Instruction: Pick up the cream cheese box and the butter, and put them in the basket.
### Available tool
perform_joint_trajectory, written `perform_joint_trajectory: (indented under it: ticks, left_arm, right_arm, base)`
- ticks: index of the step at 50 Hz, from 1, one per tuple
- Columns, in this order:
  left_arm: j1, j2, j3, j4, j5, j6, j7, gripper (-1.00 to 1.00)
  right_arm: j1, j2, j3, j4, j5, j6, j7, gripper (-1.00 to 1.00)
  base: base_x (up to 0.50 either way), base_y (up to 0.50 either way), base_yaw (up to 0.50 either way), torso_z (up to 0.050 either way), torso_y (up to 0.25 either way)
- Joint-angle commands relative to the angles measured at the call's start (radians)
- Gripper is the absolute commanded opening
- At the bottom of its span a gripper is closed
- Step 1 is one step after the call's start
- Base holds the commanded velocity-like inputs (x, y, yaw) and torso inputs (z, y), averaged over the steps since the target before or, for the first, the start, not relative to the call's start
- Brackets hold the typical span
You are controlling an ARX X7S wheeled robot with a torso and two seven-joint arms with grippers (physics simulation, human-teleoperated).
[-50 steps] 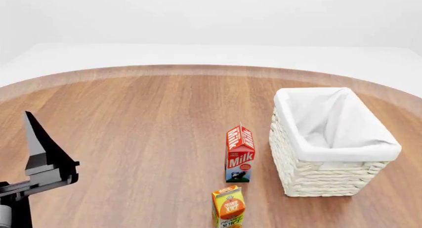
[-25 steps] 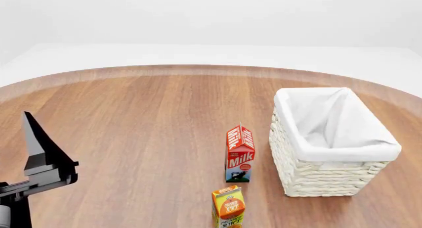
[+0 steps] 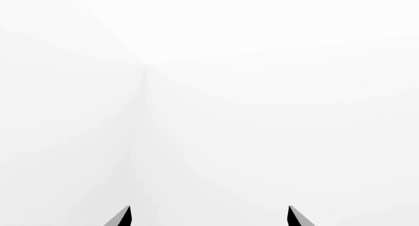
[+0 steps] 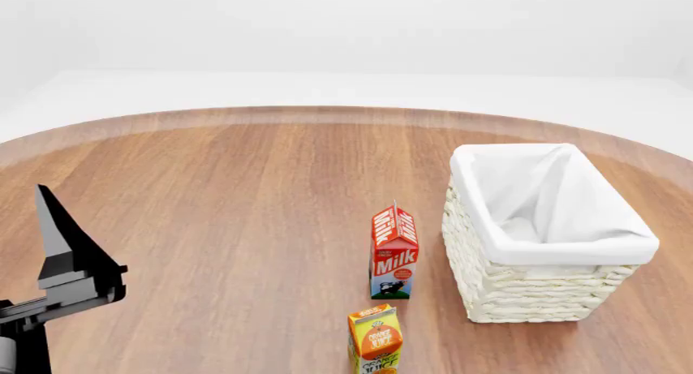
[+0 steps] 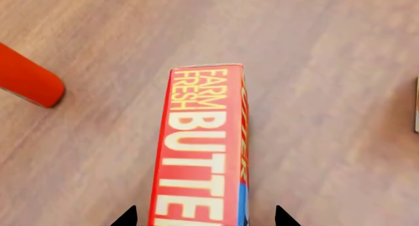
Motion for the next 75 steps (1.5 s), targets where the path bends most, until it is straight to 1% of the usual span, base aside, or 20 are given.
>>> perform_joint_trajectory:
  ticks: [1,38,39,41,58,59,60,66,71,75]
  left_arm:
    - [0.006,0.02,-0.024,0.0,0.015,0.002,0.02,1.0]
    - [0.007,0.021,-0.019,-0.018,0.015,0.019,0.02,1.0]
    - [0.007,0.021,-0.019,-0.019,0.014,0.02,0.02,1.0]
    - [0.006,0.021,-0.018,-0.02,0.014,0.02,0.02,1.0]
    - [0.006,0.017,-0.019,-0.013,0.011,0.016,0.018,1.0]
    - [0.007,0.017,-0.021,-0.012,0.009,0.016,0.017,1.0]
    - [0.007,0.016,-0.021,-0.012,0.009,0.016,0.017,1.0]
    - [0.009,0.015,-0.026,-0.008,0.006,0.016,0.014,1.0]
    - [0.011,0.014,-0.026,-0.006,0.008,0.016,0.013,1.0]
    - [0.012,0.012,-0.029,0.0,0.006,0.013,0.011,1.0]
  right_arm:
    - [0.001,-0.021,0.019,0.022,-0.015,-0.002,-0.035,1.0]
    - [0.011,-0.032,-0.005,0.153,-0.052,-0.018,-0.133,1.0]
    - [0.028,-0.033,-0.028,0.137,-0.087,-0.006,-0.136,-1.0]
    - [0.039,-0.034,-0.051,0.119,-0.118,0.003,-0.137,-1.0]
    - [0.042,-0.032,-0.062,0.121,-0.175,-0.011,-0.11,-1.0]
    - [0.05,-0.024,-0.063,0.091,-0.222,-0.026,-0.088,-1.0]
    - [0.05,-0.024,-0.063,0.091,-0.222,-0.027,-0.088,-1.0]
    - [0.101,0.013,-0.015,-0.08,-0.27,-0.051,-0.005,-1.0]
    - [0.163,0.034,0.046,-0.267,-0.227,-0.02,0.122,-1.0]
    - [0.203,0.044,0.092,-0.343,-0.176,-0.009,0.187,-1.0]
  base:
    - [0.0,0.0,0.0,0.0,0.0]
    - [0.0,0.0,0.0,0.0,0.0]
    - [0.0,0.0,0.0,0.0,0.0]
    - [0.0,0.0,0.0,0.0,0.0]
    - [0.0,0.0,0.0,0.0,0.0]
    - [0.0,0.0,0.0,0.0,0.0]
    - [0.0,0.0,0.0,0.0,0.0]
    - [0.0,0.0,0.0,0.0,0.0]
    - [0.0,0.0,0.0,0.0,0.0]
    - [0.0,0.0,0.0,0.0,0.0]
